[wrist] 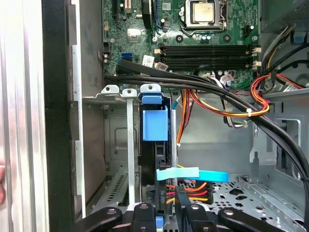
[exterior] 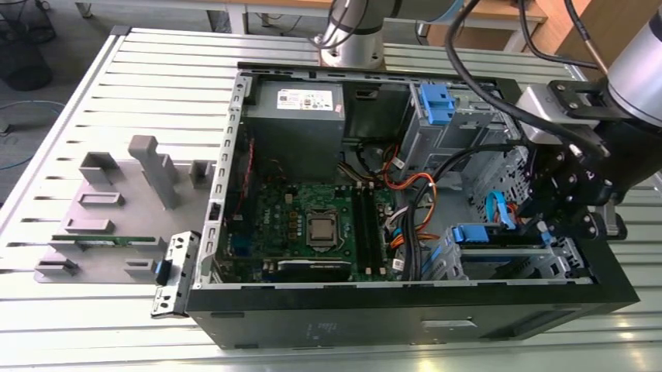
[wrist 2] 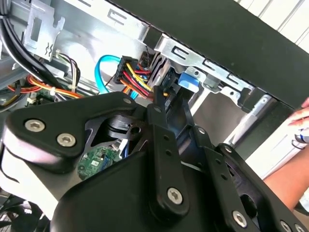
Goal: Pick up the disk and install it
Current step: 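Insert the second disk wire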
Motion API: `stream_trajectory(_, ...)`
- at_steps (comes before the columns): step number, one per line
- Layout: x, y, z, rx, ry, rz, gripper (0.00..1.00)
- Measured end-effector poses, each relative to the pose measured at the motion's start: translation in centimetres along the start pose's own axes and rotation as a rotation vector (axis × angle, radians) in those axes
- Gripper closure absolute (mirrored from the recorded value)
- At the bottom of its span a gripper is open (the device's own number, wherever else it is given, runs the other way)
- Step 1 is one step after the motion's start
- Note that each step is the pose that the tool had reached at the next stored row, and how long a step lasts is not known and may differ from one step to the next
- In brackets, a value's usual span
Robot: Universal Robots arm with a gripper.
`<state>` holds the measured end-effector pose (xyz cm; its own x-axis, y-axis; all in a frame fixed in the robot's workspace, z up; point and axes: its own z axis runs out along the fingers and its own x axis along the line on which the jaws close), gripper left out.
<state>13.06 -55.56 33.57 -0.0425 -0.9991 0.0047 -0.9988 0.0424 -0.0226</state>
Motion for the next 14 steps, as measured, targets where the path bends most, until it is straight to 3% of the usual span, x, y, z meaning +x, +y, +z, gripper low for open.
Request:
stream_trajectory(9, 0.01, -0.05, -2.48, 0.0000, 0.0001, 0.000, 0.70)
stream_trajectory(14, 0.01, -0.06, -2.86, 0.0000, 0.0002, 0.000, 0.70)
